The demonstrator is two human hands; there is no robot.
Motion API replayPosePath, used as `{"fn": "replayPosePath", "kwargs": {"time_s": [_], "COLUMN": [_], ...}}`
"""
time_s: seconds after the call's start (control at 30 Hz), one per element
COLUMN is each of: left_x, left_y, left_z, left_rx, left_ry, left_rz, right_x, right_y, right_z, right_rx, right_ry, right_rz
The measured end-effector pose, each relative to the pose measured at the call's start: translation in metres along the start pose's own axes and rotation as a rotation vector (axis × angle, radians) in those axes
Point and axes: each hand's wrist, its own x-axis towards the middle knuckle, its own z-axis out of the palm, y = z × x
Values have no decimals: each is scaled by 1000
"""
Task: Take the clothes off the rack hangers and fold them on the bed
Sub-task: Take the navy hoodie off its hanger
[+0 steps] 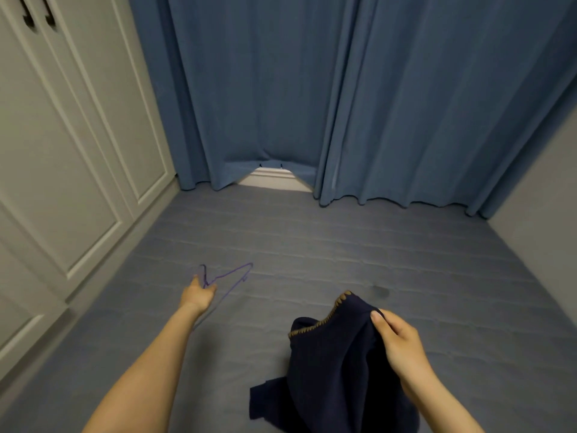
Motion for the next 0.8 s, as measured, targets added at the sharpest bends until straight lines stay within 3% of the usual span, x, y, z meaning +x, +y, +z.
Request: {"fn": "replayPosePath", "kwargs": {"time_s": [0.33,0.4,0.5,0.57,0.63,0.8], "left_x": [12,19,24,22,13,-18], "left_y": [13,19,28,34,37,42], "left_z": [-15,-20,-27,-25,-19,9], "left_rx": [-102,-211,-550,-635,-649,-422], "left_ry": [154,161,54,10,-29,-93], "left_rz": [118,62,32,34,35,111], "right_x": [-4,-4,-2,-1,0,2], "right_y": [6,9,13,14,15,10], "right_z": [-8,-9,-9,-9,-7,-5], "right_rx": [22,21,12,-3,-17,-33], "right_ry": [-9,1,11,6,-5,-8], "right_rz": [3,14,30,39,46,49]}}
